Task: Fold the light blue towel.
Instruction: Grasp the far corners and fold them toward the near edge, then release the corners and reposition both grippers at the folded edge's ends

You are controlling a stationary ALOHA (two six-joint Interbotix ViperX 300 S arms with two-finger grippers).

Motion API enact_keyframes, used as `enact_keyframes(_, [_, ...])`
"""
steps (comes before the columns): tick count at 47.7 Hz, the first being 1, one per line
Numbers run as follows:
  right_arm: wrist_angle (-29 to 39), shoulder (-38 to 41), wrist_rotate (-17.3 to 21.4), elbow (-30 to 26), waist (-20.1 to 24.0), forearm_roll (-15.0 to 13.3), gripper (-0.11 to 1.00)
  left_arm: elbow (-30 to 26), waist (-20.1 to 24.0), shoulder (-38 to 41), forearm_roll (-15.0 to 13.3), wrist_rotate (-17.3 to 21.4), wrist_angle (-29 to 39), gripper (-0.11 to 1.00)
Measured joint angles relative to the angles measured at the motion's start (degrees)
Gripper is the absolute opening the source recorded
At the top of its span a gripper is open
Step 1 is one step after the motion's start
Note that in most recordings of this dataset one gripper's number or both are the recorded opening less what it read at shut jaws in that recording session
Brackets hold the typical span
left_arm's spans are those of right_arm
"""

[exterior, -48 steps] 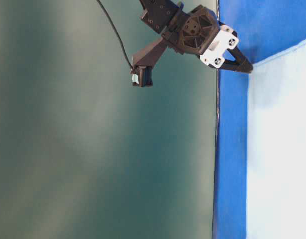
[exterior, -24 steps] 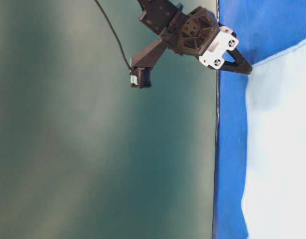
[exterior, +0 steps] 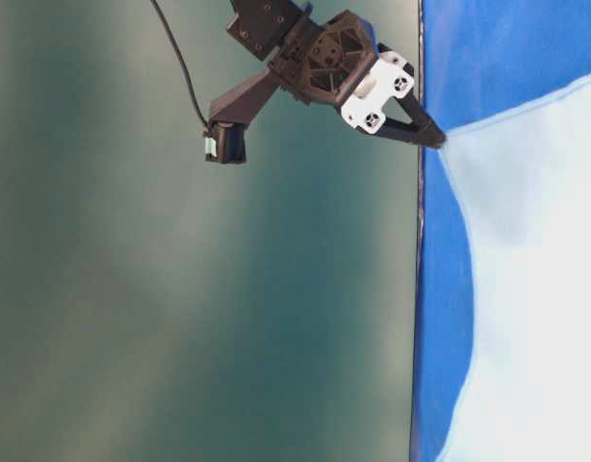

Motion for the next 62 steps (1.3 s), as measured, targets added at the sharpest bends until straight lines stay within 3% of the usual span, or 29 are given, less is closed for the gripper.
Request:
enact_keyframes(13, [3.1, -4.1, 0.5, 0.5, 5.6, 0.2, 0.02, 1.1, -6.0, -3.9, 0.1, 0.0, 3.3, 0.02])
enact_keyframes(26, [5.0, -6.5, 0.5, 3.2, 14.7, 2.7, 0.02, 4.6, -17.2, -9.6, 0.0, -1.8, 8.0, 0.02])
enact_keyframes(41, [6.1, -7.6, 0.6, 5.6, 23.8, 8.1, 0.02, 5.5, -33.8, -10.4, -0.1, -12.2, 9.4, 0.02])
enact_keyframes(49, [6.2, -7.6, 0.7, 5.9, 27.5, 9.8, 0.02, 5.3, -40.5, -10.0, -0.1, -18.2, 9.4, 0.02])
enact_keyframes(55, [6.1, -7.6, 0.7, 5.9, 29.5, 10.5, 0.02, 4.7, -43.7, -9.8, -0.1, -20.7, 9.4, 0.02])
enact_keyframes(62, [6.1, -7.6, 0.6, 6.0, 30.4, 10.7, 0.02, 4.0, -44.2, -8.9, -0.1, -21.1, 9.3, 0.02])
